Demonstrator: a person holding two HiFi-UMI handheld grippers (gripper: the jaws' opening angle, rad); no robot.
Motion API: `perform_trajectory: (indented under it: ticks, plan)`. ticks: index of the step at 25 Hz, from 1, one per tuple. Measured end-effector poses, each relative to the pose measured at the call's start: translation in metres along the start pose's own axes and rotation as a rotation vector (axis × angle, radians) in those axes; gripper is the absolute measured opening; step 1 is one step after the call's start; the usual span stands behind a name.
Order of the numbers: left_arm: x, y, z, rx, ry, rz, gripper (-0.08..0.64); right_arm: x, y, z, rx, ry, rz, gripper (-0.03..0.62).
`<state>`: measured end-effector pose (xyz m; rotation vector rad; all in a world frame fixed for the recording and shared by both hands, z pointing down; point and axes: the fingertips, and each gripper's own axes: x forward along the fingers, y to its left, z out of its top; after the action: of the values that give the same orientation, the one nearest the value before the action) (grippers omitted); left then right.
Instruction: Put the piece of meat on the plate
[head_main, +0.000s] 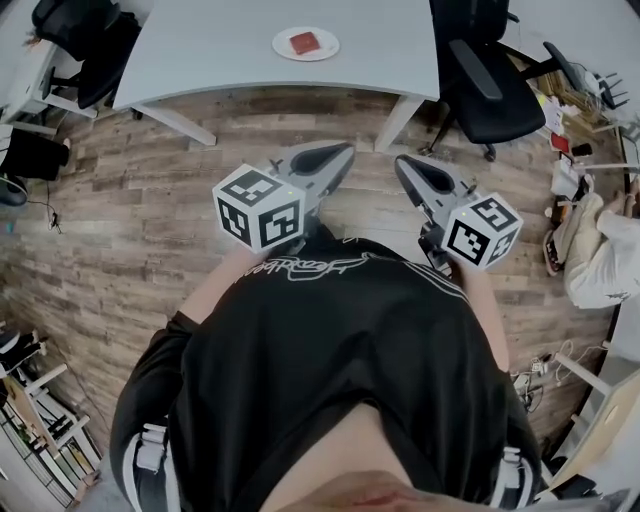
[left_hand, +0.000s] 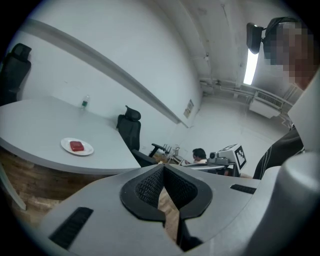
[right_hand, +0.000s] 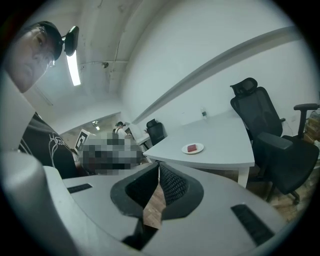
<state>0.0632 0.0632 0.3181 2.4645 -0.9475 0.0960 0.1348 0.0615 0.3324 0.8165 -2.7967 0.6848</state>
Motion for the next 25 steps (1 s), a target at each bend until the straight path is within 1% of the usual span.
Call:
perform_trajectory:
  ticks: [4,10,17,21,25]
  plan:
    - [0.003,-0.011,-0.007,0.001,0.021,-0.007,0.008,-0.011,0.001,-0.009,0.014,0.005,-0.009,0.014]
    - [0.001,-0.015,-0.018,-0.005,0.038,-0.001,0.008,-0.017,0.002,-0.021,0.034,0.024,-0.017,0.014]
    - [0.004,-0.013,-0.023,-0.015,0.046,0.010,0.008,-0.018,-0.001,-0.024,0.035,0.029,-0.019,0.014]
    - [0.007,-0.015,-0.022,-0.007,0.046,0.015,0.008,-0.021,-0.007,-0.025,0.037,0.032,-0.028,0.014]
    - [0.006,-0.019,-0.021,0.002,0.045,0.025,0.008,-0.024,-0.006,-0.022,0.016,0.021,-0.018,0.014]
